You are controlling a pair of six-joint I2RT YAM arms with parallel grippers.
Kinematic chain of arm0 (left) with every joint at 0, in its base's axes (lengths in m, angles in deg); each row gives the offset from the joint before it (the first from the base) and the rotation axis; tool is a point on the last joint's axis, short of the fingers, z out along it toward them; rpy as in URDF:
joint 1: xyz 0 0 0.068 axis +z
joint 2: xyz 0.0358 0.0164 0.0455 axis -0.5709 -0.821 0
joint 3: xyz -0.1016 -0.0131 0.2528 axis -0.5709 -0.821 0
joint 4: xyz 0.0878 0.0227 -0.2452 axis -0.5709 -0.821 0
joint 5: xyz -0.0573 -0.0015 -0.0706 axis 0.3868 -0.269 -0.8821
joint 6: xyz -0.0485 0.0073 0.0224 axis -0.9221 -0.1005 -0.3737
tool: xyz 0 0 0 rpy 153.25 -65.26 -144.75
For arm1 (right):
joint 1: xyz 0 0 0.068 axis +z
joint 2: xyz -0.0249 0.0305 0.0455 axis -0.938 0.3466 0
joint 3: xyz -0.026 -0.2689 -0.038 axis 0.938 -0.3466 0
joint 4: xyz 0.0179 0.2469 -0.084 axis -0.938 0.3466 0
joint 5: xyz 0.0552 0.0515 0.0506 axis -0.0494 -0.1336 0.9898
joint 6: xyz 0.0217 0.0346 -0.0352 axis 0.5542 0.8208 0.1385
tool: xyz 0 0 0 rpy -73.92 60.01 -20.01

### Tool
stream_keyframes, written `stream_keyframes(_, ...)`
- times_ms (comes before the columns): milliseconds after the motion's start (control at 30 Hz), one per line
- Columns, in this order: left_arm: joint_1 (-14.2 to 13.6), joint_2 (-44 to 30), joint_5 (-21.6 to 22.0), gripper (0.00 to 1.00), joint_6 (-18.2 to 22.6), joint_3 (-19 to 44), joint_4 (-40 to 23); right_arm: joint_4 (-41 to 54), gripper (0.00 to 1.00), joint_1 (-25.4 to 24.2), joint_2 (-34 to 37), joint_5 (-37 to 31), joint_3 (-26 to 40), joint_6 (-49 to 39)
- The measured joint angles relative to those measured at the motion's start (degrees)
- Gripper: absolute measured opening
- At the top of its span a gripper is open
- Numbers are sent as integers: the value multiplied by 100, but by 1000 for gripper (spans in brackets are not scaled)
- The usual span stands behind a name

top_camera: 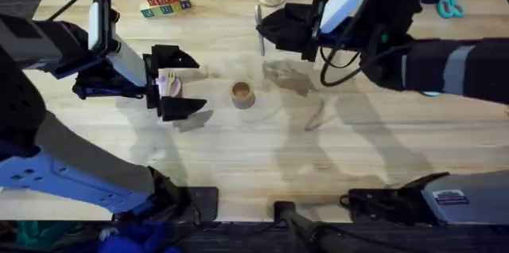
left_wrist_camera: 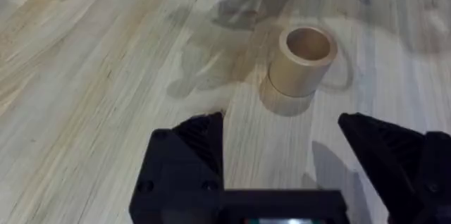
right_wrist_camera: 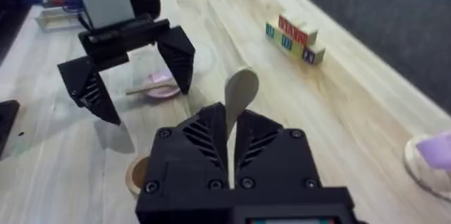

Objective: Pick up a utensil and set it on the pink plate, then put the other utensil in the container.

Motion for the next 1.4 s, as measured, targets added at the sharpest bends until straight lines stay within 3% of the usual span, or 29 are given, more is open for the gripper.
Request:
stream_keyframes(400, 0, 0, -1, 993, 0, 0, 1, -762, 35, 303, 0, 68, -163, 218)
stream_keyframes(633, 0, 0, -1, 992, 0, 0, 6, -787, 35, 117, 0, 699, -165, 215)
stream_keyframes(933, 0, 0, -3, 993, 1, 0, 7, -911, 35, 266, 1, 1387, -167, 203)
stream_keyframes(1400, 0, 0, -2, 993, 0, 0, 41, -885, 35, 433, 482, 1475, -172, 188)
